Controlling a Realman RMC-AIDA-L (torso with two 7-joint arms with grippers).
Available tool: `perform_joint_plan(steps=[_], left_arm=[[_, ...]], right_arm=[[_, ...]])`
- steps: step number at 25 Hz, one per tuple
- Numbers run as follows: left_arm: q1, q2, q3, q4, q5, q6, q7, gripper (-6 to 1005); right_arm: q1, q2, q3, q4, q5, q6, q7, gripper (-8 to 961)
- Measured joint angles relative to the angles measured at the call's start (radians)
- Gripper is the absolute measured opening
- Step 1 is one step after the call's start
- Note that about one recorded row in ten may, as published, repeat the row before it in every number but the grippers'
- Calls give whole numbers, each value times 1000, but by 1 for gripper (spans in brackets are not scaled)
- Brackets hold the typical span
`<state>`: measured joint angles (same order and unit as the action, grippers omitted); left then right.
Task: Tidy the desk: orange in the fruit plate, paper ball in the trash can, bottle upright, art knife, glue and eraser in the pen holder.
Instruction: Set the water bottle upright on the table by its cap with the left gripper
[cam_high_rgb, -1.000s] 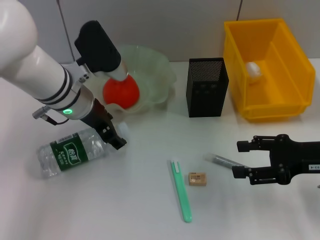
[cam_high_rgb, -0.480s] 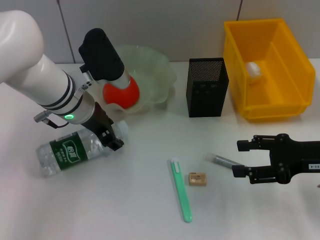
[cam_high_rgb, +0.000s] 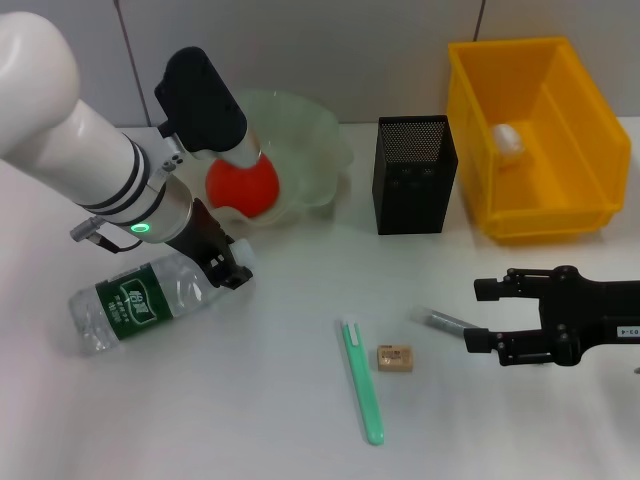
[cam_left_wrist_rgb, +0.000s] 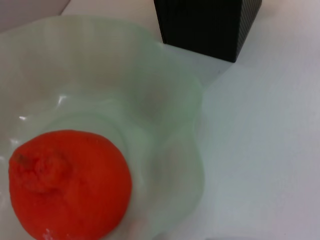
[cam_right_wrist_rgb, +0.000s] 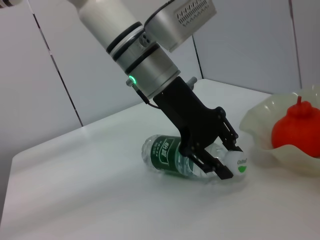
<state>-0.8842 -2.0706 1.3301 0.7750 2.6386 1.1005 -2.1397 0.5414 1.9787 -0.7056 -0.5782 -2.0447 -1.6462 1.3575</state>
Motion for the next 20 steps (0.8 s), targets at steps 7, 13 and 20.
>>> perform_joint_plan(steps=[7,13,20], left_arm=[[57,5,-59,139,-53,113,6,444],[95,7,-251,243,-128,268,73,456],[138,10,-413,316,-182,385,134,471]], right_arm=[[1,-2,0,0,0,8,0,776],[8,-2,1,0,1,8,1,776],[18,0,2,1,2,8,7,776]])
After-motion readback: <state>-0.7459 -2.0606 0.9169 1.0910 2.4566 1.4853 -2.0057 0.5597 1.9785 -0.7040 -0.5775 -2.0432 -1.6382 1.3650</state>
